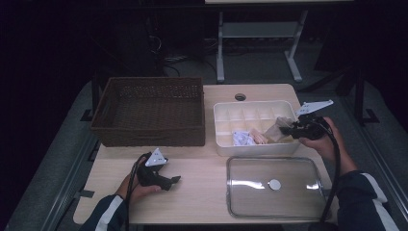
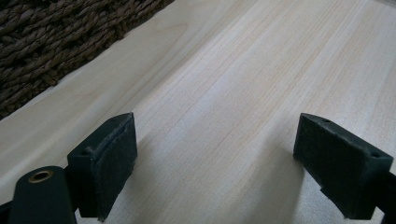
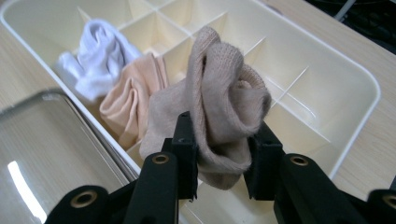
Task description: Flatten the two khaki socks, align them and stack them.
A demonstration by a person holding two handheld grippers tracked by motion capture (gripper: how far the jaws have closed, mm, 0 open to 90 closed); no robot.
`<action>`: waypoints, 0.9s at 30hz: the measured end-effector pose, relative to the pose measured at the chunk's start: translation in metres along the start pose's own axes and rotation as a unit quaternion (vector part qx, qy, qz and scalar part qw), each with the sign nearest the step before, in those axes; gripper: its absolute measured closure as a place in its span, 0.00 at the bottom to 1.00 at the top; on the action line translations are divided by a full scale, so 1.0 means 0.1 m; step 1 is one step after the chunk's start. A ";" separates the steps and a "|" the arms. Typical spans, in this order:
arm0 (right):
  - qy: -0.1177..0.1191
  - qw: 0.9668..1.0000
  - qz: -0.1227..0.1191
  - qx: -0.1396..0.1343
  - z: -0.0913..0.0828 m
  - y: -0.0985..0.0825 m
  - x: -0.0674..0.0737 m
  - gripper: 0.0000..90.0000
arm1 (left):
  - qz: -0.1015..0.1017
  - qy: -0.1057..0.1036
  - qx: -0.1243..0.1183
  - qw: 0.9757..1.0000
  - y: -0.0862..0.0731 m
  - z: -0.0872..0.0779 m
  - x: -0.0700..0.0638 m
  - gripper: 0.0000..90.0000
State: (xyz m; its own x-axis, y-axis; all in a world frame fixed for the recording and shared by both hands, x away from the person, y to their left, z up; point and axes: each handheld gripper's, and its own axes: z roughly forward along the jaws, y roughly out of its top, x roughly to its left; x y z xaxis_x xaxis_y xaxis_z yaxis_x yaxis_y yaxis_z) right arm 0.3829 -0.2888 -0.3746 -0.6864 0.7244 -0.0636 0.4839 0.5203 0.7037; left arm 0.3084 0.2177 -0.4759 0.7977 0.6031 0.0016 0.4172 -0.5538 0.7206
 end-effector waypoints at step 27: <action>-0.019 0.989 -0.092 0.117 0.27 0.17 0.16 0.75 | -0.002 0.001 -0.002 1.000 0.00 0.01 0.00 0.14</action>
State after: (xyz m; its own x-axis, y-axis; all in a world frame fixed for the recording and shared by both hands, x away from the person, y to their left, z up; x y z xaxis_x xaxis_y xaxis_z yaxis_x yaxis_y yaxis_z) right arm 0.3949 -0.2565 -0.3826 -0.7553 0.6226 -0.2045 0.4689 0.7315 0.4950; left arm 0.3090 0.2171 -0.4761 0.7947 0.6070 0.0006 0.4190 -0.5493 0.7230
